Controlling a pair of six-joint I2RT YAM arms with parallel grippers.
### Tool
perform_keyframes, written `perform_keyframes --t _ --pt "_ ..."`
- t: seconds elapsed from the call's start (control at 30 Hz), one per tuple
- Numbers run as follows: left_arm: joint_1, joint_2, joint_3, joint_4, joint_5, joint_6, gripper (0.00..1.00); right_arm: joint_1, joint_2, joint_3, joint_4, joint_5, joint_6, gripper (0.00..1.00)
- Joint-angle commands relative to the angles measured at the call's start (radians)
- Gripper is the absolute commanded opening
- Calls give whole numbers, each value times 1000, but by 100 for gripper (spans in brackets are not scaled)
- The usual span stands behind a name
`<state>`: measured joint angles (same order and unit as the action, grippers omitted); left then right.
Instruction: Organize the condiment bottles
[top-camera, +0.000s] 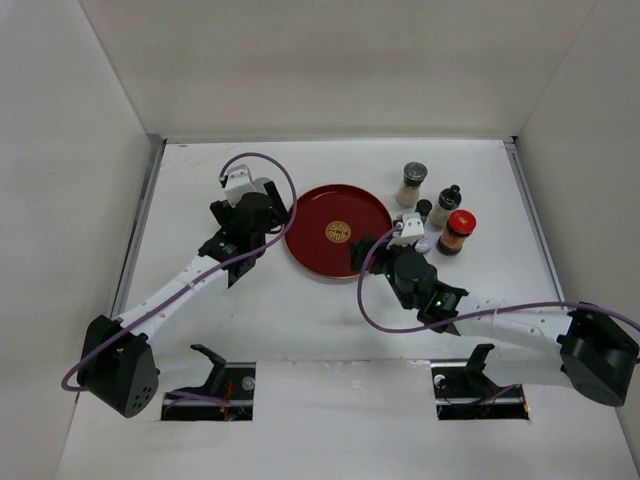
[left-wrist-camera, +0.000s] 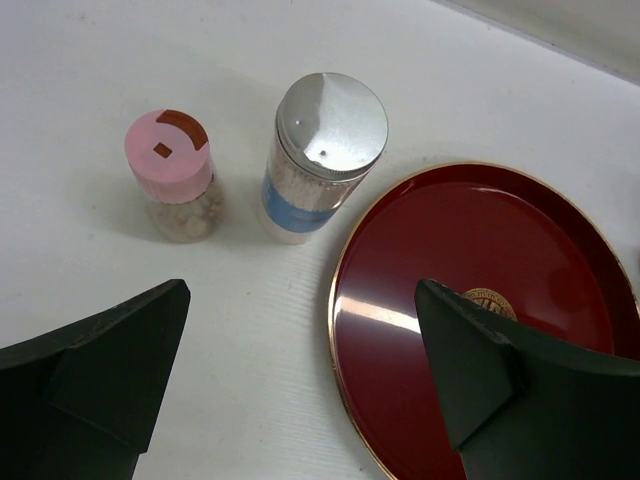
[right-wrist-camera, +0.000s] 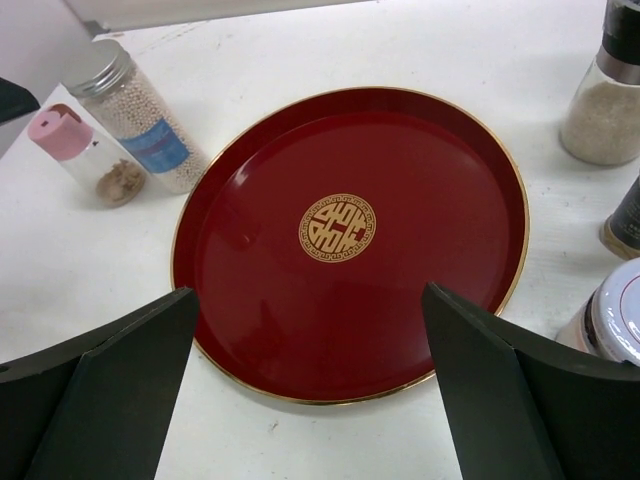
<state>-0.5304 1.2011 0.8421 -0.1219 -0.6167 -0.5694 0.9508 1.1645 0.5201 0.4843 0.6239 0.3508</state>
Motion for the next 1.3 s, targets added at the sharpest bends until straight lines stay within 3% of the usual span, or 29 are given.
perform_keyframes --t 0.0,0.13,0.17,0.23,0.3,0.37,0.43,0.47,0.53,0.6,0.77,1.13,1.27 --pt "-4 -5 54 73 -15 95 100 9 6 17 69 -27 -9 100" --pt "-18 -3 45 166 -22 154 100 9 -3 15 69 -42 -4 100" --pt "-13 -3 45 180 -20 163 100 9 -5 12 74 -49 -1 91" --pt "-6 3 48 195 -18 174 100 9 -11 9 79 -62 2 56" --pt "3 14 52 205 -14 178 100 9 -26 8 74 -67 5 31" --pt "14 35 64 209 12 193 94 9 -31 6 73 -66 5 20" --pt "19 63 80 209 20 212 73 9 -29 6 65 -67 7 22" --pt "20 77 87 209 26 220 71 9 -29 6 62 -67 7 26" --pt "27 106 110 197 28 226 75 9 -25 4 71 -67 5 40" --pt "31 132 129 192 26 233 86 9 -14 4 76 -69 7 59" --pt "39 202 179 169 34 255 92 9 -6 8 77 -76 7 76" --pt "89 374 265 202 -8 269 85 1 -29 -8 80 -78 13 80" --pt "97 432 296 222 11 275 74 -2 -20 -9 82 -78 13 82"
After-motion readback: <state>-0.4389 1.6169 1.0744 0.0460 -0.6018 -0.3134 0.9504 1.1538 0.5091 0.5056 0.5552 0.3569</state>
